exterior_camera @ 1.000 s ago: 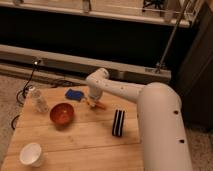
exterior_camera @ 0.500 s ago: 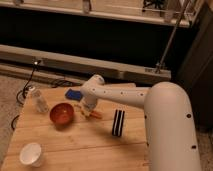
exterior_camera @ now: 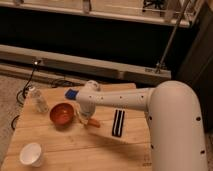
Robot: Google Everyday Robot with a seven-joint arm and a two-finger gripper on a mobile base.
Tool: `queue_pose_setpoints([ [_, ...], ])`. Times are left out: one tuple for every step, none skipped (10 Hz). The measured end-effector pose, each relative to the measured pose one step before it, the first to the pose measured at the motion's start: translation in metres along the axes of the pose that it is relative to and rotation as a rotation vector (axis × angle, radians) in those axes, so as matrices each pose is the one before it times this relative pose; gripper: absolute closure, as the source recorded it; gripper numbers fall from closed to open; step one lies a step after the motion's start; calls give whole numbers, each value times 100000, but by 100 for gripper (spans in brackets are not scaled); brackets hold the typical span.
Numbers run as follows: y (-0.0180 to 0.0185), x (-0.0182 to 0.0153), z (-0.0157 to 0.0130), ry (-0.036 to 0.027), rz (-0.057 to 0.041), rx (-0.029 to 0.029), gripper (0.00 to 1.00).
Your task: Drag the pepper across the table
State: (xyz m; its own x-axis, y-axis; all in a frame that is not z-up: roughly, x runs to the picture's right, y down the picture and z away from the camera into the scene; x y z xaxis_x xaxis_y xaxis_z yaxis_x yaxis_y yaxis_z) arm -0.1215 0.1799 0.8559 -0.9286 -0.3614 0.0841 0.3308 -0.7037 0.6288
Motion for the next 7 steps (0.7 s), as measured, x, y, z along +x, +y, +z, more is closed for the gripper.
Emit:
queue_pose_setpoints([
  [-721,-248,209,1170,1525,253,85],
  [-385,-204,151,599,895,154,85],
  [-778,-363,238,576,945,738,85],
  [-550,-207,107,38,-218,587,85],
  [-638,-121,55,-74,-551,915,85],
  [-556,-35,69,-67,-581,949,85],
  [-906,230,90,272,-1168,1617,85],
])
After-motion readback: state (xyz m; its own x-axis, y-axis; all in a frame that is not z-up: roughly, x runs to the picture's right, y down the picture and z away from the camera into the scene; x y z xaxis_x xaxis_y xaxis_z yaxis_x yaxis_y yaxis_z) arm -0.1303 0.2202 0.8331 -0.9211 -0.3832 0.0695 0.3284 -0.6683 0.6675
